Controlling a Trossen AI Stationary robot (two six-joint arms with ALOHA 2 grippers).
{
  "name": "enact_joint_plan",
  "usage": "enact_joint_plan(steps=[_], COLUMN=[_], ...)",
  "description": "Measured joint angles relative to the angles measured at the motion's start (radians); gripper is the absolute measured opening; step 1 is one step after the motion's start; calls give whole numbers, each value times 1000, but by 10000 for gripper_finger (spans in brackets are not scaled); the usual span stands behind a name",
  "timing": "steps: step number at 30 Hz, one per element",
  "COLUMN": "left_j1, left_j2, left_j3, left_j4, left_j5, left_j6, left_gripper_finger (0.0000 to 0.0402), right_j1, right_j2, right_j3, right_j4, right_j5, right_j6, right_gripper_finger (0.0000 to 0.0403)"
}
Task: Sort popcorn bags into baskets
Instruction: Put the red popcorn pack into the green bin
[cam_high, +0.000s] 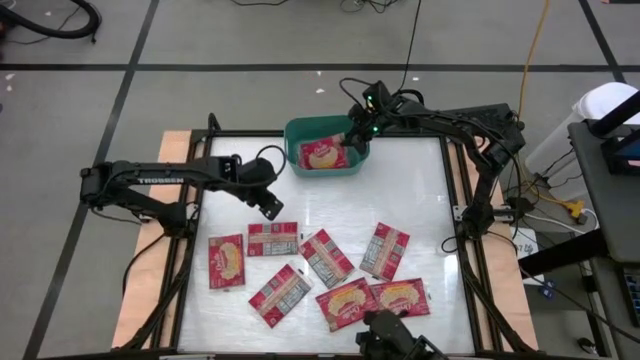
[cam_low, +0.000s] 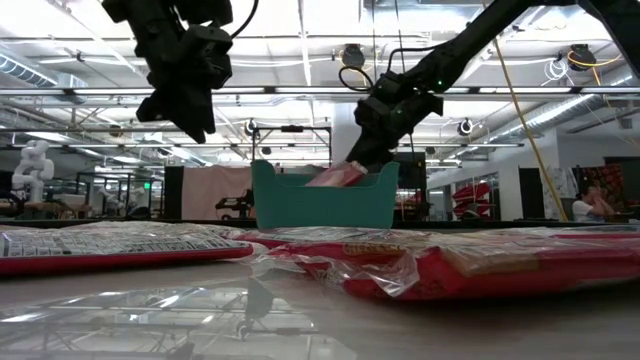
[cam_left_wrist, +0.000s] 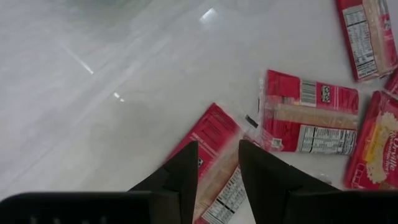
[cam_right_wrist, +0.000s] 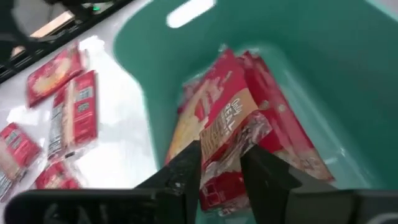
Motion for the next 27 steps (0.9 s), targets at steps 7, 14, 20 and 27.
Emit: enact_joint_plan(steps=[7, 14, 20, 27], left_j1=[-38, -70, -104, -236], left_j2=[0, 0, 0, 1], left_j3=[0, 0, -52, -138], left_j4=[-12, -65, -86, -67], left_j5=[-17, -61, -60, 20], left_j6=[-16, -46, -144, -164], left_gripper_finger=[118, 118, 118, 141], right_j1=[0, 4, 53, 151], right_j2=[-61, -168, -282, -396], right_j3=[0, 0, 0, 0], right_j4=[-1, -3, -57, -170], right_j5=[45, 75, 73, 76], right_j6=[28, 96, 175, 212], right_gripper_finger=[121, 120, 119, 118])
